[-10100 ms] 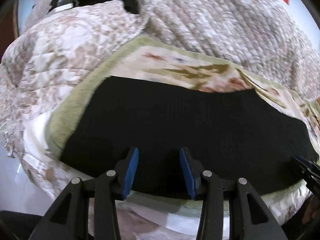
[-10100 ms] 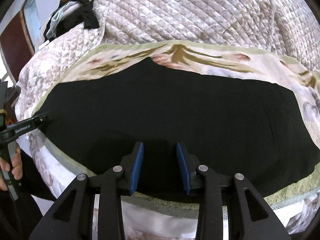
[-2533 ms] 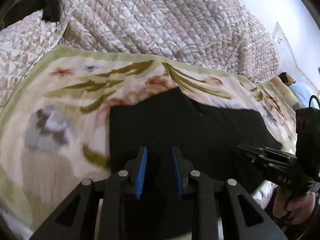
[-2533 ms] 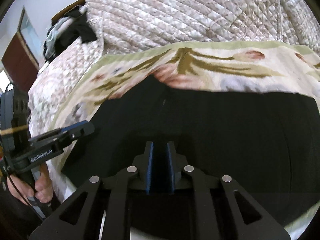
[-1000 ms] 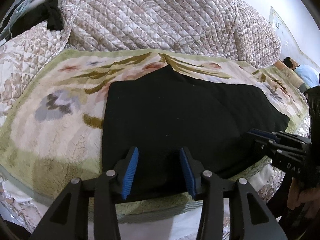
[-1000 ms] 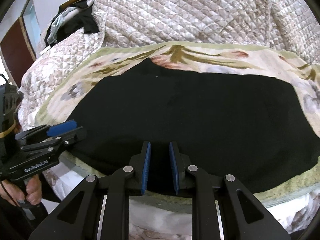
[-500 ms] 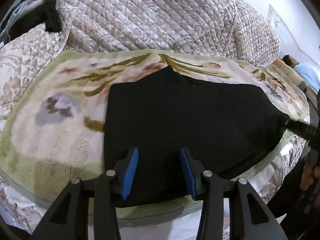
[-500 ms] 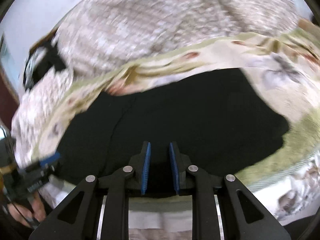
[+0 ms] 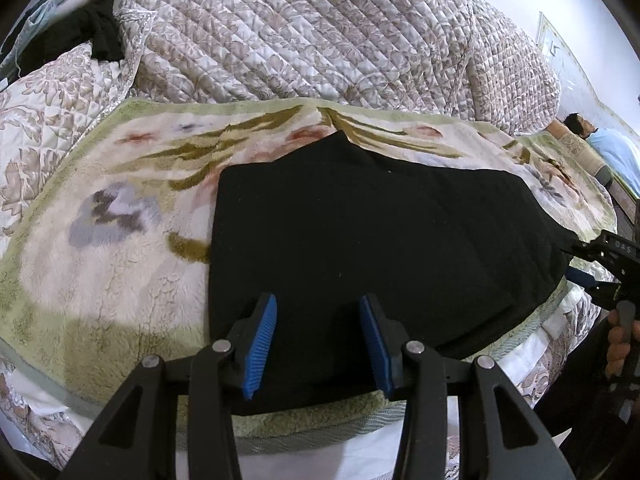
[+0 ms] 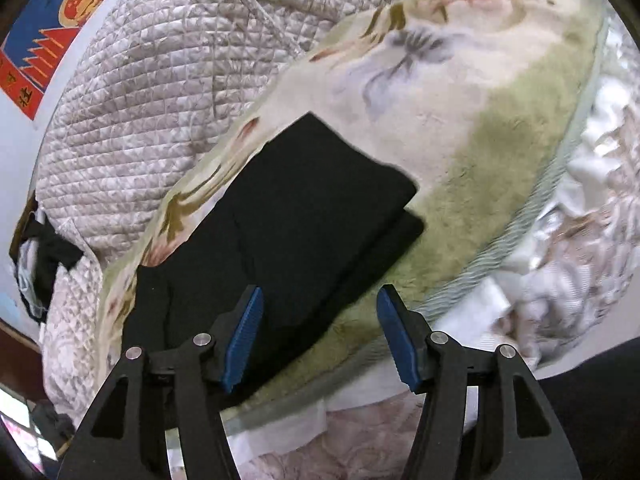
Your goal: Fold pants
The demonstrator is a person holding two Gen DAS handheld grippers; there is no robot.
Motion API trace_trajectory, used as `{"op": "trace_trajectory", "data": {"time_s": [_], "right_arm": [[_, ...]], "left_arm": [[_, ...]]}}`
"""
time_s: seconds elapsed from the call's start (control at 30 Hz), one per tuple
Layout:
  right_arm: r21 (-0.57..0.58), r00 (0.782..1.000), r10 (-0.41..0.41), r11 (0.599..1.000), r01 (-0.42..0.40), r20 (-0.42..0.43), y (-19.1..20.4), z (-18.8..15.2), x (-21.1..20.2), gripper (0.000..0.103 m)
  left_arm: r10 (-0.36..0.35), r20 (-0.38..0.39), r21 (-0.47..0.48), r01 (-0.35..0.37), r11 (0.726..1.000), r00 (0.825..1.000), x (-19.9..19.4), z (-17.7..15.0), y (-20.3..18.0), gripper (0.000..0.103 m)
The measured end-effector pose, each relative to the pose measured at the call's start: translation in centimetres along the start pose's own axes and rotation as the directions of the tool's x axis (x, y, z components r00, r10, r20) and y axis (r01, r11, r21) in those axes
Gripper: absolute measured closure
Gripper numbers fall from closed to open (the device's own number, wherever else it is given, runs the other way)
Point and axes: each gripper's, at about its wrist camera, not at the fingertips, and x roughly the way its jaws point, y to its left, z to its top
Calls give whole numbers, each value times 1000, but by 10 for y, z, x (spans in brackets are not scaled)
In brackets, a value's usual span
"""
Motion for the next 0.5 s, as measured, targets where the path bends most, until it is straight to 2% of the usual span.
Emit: {"op": "trace_trajectory", "data": {"time_s": [0.23, 0.33, 0.4, 0.47, 0.5], "right_arm": [[79, 995, 53, 995, -59, 87, -4, 19, 8, 42], [61, 994, 64, 996, -69, 92, 1, 23, 12, 42], [32, 997, 36, 999, -38, 67, 5, 26, 20, 48], [12, 998, 17, 1000, -17, 54, 8, 30, 24, 79], [7, 998, 20, 1000, -20, 54, 10, 32, 23, 79]], "left_arm": [[-6, 2, -6, 6, 1000, 1000, 0, 0, 1, 57], [-8, 3, -8, 8, 1000, 1000, 0, 0, 1, 57], [-9, 3, -11, 9, 1000, 1000, 1, 0, 2, 57], [-14, 3, -18, 14, 1000, 1000, -1, 1, 3, 57], [-17, 3, -22, 17, 1000, 1000, -2, 2, 4, 57]]}}
